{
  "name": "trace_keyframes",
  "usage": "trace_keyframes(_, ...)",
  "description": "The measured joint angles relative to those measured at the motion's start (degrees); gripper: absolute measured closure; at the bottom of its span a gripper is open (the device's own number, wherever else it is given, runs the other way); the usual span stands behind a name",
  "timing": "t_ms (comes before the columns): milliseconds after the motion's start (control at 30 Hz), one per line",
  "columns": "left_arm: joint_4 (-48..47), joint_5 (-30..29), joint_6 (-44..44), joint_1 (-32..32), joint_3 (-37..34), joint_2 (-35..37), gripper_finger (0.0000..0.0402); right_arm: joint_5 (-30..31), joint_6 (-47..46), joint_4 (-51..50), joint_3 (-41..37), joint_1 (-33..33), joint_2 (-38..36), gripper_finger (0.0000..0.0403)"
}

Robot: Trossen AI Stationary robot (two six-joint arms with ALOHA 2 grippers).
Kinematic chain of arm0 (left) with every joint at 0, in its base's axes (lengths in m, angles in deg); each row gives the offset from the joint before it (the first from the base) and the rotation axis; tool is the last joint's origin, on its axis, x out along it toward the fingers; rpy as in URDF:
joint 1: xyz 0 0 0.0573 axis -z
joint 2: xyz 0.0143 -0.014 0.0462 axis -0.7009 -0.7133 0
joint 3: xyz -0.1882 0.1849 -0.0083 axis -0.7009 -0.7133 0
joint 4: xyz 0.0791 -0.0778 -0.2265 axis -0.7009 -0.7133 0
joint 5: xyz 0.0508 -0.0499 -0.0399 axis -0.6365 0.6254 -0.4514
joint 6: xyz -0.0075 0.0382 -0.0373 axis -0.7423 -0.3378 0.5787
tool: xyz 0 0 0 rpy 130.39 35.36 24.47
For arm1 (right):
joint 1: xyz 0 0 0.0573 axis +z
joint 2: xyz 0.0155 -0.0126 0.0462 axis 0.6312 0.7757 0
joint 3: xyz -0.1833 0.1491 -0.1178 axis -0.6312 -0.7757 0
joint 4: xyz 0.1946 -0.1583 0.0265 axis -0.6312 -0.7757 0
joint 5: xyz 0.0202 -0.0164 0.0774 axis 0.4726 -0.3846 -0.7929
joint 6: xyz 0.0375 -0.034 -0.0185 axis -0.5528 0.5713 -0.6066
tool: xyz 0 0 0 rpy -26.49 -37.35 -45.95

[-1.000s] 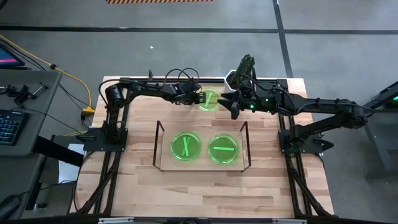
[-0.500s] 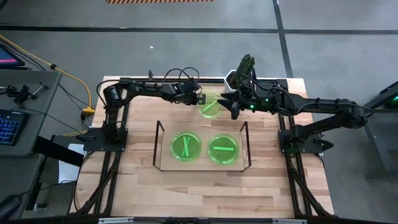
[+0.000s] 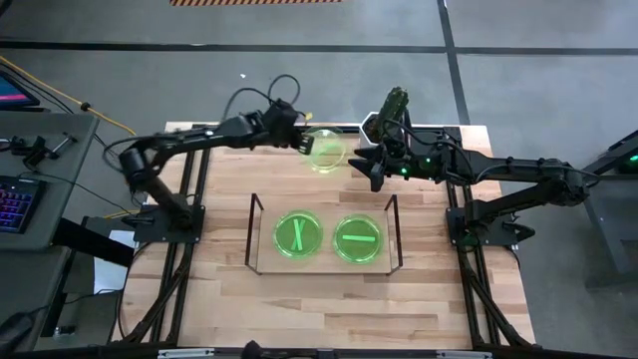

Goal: Place and stack plates onto a shelf
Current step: Stack the green transparent plate on top of the green transparent plate

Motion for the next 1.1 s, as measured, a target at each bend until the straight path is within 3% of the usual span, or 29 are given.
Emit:
trace_keyframes(200,-5.97,4.65,-13.57,2.72,0.00,11.71,0.0401,0.02,0.46,1.12,0.00,-0.03,0.00,0.0208)
trace_keyframes(400,-10.13,7.25,-19.57,12.02,0.02,18.09,0.0401,1.66,1.51,1.12,0.00,-0.04,0.00,0.0208)
trace_keyframes(733,-18.81,-1.73,-22.62,28.30,0.02,14.55,0.0401,3.09,1.95,1.06,0.00,-0.04,0.00,0.0208)
trace_keyframes(1100,-26.26,-5.77,-20.57,32.68,0.00,9.64,0.0401,4.33,1.95,0.80,0.00,-0.04,0.00,0.0208)
